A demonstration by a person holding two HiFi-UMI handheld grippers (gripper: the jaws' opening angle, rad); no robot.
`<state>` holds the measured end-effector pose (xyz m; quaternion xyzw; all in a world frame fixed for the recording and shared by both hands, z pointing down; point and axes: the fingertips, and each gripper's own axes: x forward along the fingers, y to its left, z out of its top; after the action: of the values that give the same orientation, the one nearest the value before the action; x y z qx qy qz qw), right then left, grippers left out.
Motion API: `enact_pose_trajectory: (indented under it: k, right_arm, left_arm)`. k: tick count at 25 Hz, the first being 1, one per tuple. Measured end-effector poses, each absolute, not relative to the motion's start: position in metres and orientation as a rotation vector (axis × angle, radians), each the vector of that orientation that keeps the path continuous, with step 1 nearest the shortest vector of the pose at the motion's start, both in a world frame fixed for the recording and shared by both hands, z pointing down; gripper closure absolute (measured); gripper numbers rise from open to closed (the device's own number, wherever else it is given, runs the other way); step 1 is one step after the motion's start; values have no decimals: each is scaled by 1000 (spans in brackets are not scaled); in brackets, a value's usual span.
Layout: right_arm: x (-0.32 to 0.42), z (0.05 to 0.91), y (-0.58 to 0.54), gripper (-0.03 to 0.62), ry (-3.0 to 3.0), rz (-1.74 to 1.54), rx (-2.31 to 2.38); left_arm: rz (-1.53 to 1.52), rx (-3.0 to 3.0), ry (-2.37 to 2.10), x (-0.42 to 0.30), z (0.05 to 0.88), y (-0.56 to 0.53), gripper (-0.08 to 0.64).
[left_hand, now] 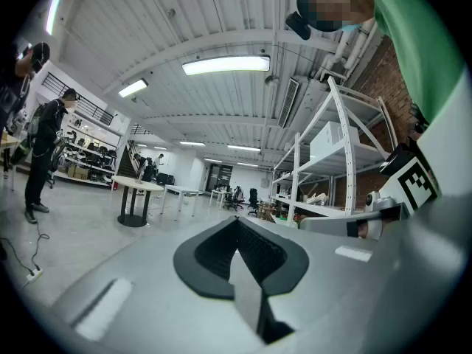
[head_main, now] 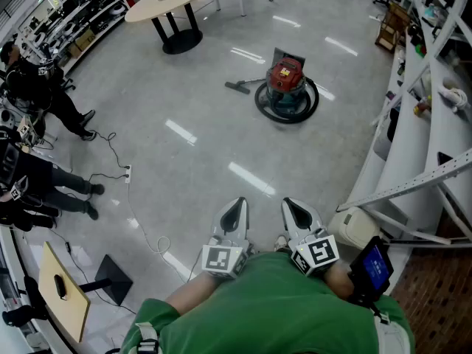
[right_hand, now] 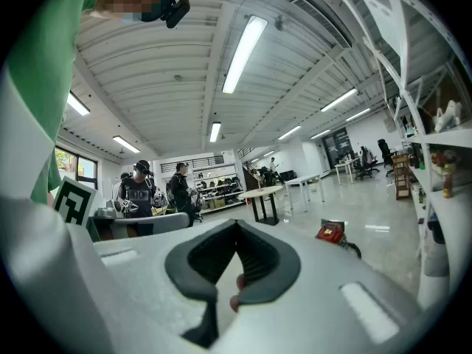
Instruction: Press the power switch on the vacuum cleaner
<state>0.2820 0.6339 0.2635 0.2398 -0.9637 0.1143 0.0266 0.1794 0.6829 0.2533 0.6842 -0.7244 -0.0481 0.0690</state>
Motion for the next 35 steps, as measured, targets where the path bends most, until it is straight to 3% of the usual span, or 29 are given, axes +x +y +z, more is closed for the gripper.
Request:
enact_pose_trajectory:
  k: [24,35]
  right_arm:
    - [282,256,637,591,-3006,351,729]
    - [247,254,659,591,-3011,320,695]
  left_arm:
    - [-167,2034,-2197,179,250,687,552]
    - [-174,1994,-2221,146,252,709,552]
